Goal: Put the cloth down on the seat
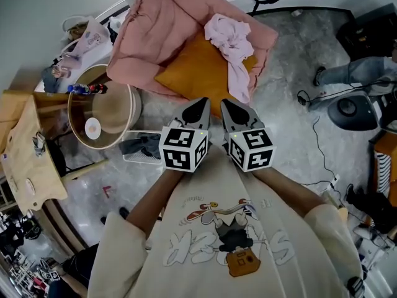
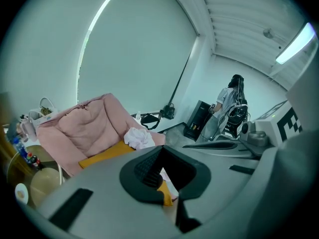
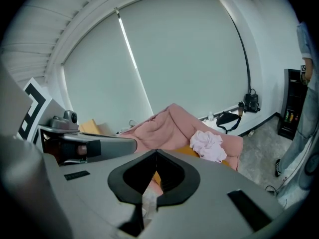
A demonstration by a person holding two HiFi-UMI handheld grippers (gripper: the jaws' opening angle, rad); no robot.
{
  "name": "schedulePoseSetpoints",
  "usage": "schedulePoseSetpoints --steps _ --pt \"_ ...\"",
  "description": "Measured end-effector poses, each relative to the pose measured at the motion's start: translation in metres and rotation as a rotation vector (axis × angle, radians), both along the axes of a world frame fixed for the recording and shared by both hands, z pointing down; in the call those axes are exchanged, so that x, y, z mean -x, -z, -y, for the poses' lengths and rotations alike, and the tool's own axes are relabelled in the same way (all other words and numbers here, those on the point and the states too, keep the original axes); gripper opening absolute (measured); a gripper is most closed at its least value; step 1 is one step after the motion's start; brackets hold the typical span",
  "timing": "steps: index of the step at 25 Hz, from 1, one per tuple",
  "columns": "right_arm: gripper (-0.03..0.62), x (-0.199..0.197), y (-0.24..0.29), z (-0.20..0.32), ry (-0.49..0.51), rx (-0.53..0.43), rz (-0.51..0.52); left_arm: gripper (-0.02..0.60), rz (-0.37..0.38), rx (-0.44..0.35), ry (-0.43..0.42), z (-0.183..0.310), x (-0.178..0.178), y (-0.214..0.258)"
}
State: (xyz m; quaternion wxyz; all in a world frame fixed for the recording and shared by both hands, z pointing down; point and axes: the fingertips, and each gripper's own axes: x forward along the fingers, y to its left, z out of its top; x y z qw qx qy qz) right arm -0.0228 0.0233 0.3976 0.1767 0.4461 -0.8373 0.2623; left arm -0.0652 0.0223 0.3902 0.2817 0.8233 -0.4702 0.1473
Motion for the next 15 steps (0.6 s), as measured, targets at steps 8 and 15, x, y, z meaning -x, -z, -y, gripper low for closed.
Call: schedulePoseSetpoints --steps 8,15 --pt "0.02 0.0004 -0.0032 -0.0016 -0.013 0.008 -0.005 0.005 -0.01 0.002 0.016 -0.0006 0.006 -0.0016" --pt "0.02 -0.0055 -0.0046 -0.0031 -0.031 0.014 -0.006 0.005 -0.023 0.008 0.013 -0.0018 0.0027 -0.0024"
